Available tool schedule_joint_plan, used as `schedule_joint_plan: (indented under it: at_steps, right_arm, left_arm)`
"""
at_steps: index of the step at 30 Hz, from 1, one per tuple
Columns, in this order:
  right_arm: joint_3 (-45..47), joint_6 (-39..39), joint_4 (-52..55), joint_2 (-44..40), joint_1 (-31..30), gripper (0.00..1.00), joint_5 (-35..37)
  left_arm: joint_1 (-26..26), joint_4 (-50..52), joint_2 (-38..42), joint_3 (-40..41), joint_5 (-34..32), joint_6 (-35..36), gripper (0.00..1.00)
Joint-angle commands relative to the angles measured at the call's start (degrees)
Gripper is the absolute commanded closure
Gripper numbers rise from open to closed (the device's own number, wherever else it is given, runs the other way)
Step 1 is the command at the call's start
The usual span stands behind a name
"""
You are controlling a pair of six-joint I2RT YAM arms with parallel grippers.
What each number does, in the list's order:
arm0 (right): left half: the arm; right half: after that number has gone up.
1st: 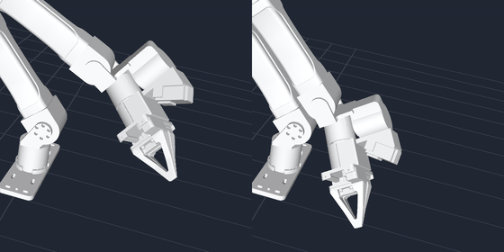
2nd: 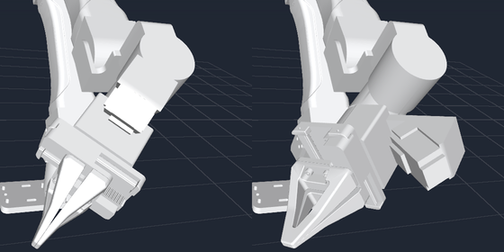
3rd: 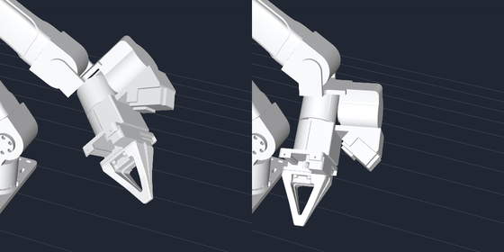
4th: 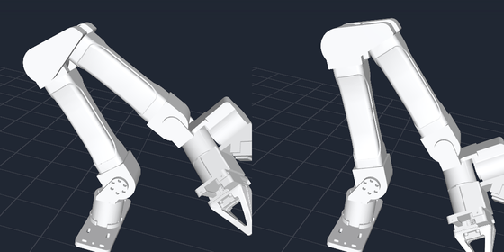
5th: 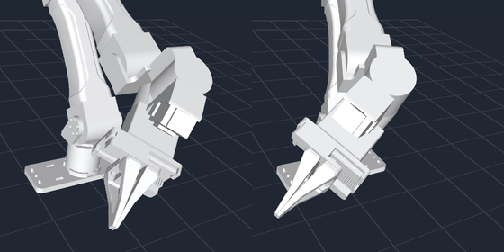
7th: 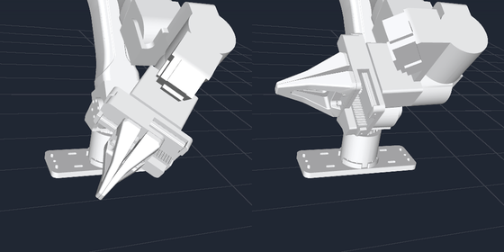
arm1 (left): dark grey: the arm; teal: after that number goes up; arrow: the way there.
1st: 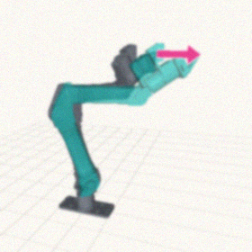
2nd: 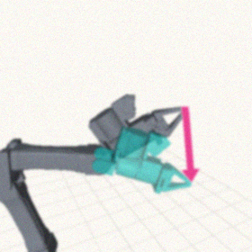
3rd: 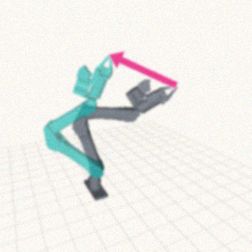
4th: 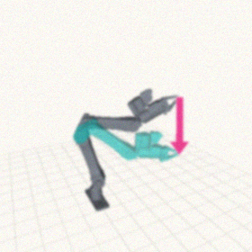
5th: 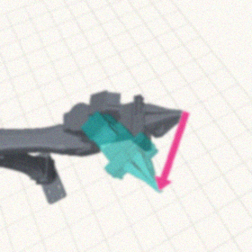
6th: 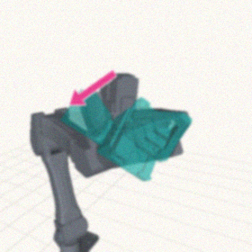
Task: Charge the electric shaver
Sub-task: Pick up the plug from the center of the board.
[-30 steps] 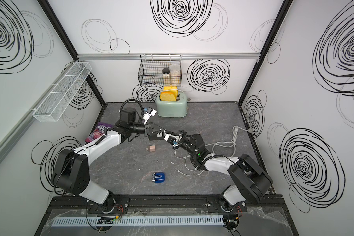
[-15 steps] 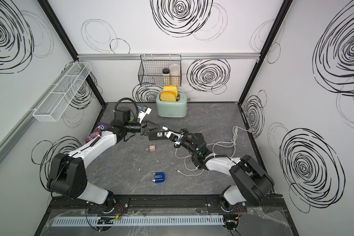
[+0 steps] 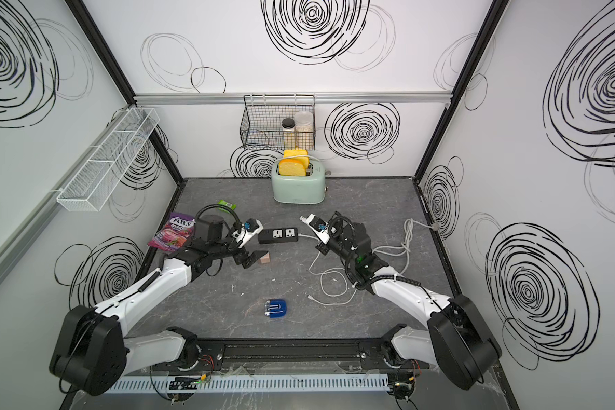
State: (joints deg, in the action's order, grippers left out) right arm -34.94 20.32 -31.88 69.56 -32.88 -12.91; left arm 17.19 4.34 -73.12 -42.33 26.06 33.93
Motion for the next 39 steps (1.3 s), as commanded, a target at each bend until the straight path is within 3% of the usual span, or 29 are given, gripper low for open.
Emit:
schedule_joint_plan:
  at_steps: [1,13,22,30,35,39]
  right_arm:
    - [0.32,-3.67,5.26,-3.50,1.62,1.00,-0.61]
    - [0.58,-2.44,7.80,-6.34,3.92,1.00,-0.63]
    - [0.39,-2.11,7.36,-4.87,4.11,1.00,-1.48]
    - [0.44,-1.83,7.39,-5.09,4.07,1.00,-1.77]
    - [0.75,-1.53,7.70,-5.65,4.18,1.00,-1.74]
    - [0.97,-1.68,7.48,-6.33,4.16,1.00,-1.62]
  left_arm:
    - [0.68,-0.29,-4.89,-0.60,-5.93,16.23,0.03]
    - [0.83,-0.85,-19.49,-5.28,-4.22,20.42,0.02]
    - [0.63,2.89,-20.10,-5.03,-5.94,21.90,0.36]
    - [1.71,6.22,-23.23,-8.03,-6.94,20.32,0.51]
    - [3.07,6.48,-24.08,-8.12,-8.15,20.12,0.54]
    - [4.22,6.55,-23.88,-8.16,-8.12,18.37,0.68]
